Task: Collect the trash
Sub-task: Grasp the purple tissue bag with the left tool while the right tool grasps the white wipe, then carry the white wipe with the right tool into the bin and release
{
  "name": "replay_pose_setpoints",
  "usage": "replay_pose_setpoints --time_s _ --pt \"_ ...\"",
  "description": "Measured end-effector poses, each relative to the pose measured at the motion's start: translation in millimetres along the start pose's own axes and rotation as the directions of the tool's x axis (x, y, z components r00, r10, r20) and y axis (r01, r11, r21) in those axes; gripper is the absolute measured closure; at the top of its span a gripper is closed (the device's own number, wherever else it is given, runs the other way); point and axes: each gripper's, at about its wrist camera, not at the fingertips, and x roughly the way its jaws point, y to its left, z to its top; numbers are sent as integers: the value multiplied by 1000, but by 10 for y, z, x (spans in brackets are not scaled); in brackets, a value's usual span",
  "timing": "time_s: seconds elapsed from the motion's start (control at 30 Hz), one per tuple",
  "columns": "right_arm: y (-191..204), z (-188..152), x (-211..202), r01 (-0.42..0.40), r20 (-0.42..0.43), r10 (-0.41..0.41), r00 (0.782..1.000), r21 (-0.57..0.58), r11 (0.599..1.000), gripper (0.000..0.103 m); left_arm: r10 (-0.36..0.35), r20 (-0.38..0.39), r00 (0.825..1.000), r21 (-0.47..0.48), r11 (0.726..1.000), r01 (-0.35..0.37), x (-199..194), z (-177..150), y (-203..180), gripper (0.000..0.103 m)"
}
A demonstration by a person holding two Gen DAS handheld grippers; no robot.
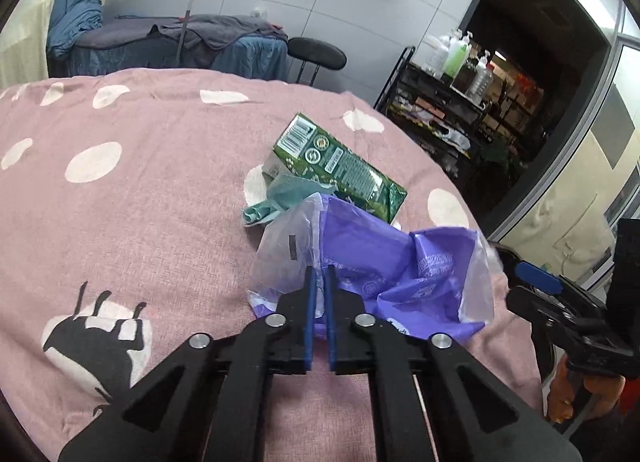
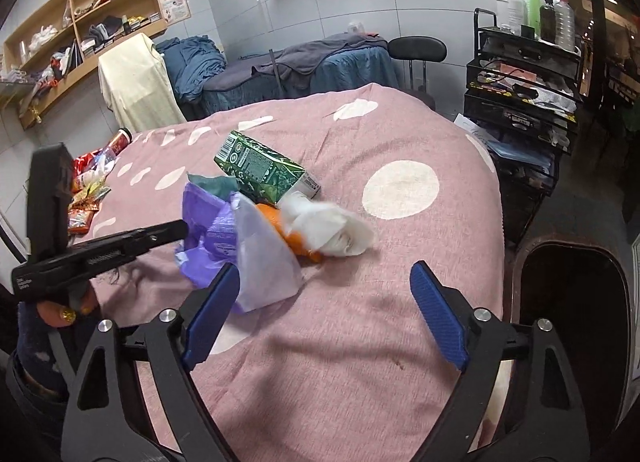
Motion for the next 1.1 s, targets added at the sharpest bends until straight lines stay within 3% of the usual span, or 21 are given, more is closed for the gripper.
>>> replay_pose_setpoints --time_s 0.2,0.4,0.47,0.5,0.53,0.67,0.73,0.8,0.83,0.93,1.0,1.03,1.07,1.1 --pt "-22 107 240 43 -64 -46 997 -38 998 24 49 47 998 36 998 -51 -157 -42 -63 101" --pt "6 151 438 30 -133 -42 990 -90 995 25 77 78 994 41 996 -80 -286 -24 -6 101" --pt "11 150 477 29 -148 -43 988 -94 995 25 81 72 994 43 995 -85 -260 -10 4 79" --pt "8 150 488 24 -155 -38 987 -94 995 30 87 71 994 48 995 -90 -244 -4 -2 41" --pt "15 148 498 18 -158 -33 987 -94 995 33 86 72 994 52 995 -90 -226 5 -13 22" --pt "47 165 570 -5 -181 -16 983 -115 993 54 99 18 995 96 990 -101 -73 49 -62 20" --pt "43 175 633 -32 -207 8 978 -111 993 68 74 -84 994 86 994 -67 138 90 9 20" --pt "42 173 683 -52 -228 27 973 -105 993 86 32 -168 985 49 999 -24 302 102 92 22" --pt "41 165 693 -60 -233 34 972 -104 993 86 16 -180 984 39 999 -9 333 102 111 38" --pt "19 155 683 -61 -223 40 974 -89 994 90 -7 -189 982 33 999 13 341 68 137 72" --pt "-15 153 670 -69 -214 53 975 -69 995 91 -25 -173 985 32 999 31 299 50 140 75" --pt "-30 148 664 -71 -210 57 976 -59 996 91 -20 -161 987 39 999 27 272 44 128 82" --pt "-37 146 659 -71 -206 59 977 -53 996 92 -19 -152 988 51 998 27 250 33 106 95" --pt "-40 148 645 -70 -198 60 978 -47 996 93 -10 -140 990 60 998 19 220 17 84 96"
